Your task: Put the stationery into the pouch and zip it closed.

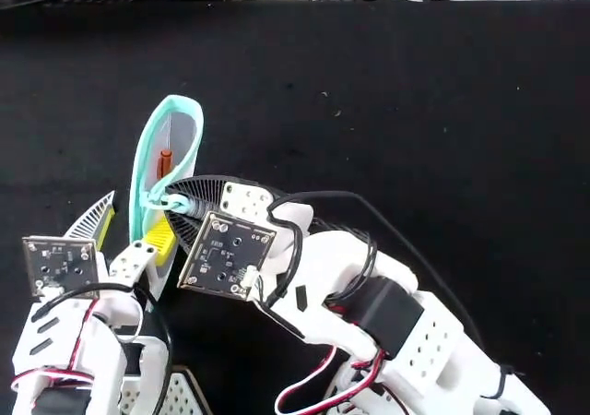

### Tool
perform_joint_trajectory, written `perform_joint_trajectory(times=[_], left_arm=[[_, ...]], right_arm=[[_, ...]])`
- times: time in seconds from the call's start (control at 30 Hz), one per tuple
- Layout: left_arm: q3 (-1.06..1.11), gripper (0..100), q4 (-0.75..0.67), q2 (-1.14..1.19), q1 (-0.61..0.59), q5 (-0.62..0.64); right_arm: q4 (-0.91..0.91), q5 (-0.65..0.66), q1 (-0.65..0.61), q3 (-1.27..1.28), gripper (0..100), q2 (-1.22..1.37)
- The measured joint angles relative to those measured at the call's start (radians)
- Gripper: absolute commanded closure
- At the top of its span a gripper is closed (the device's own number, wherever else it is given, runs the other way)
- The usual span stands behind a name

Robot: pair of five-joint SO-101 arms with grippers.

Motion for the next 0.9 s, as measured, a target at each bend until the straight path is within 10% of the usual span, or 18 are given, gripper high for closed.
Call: perform_joint_trajectory(times=[0.1, 0.9], left_arm=[[-0.002, 98, 0.000, 0.000, 0.002, -0.002], [-0.002, 97, 0.000, 0.000, 0.009, -0.044]], right_arm=[[0.000, 0.000, 0.000, 0.000, 98.6, 0.000], [-0.009, 0.000, -0.092, 0.002, 93.9, 0.003]])
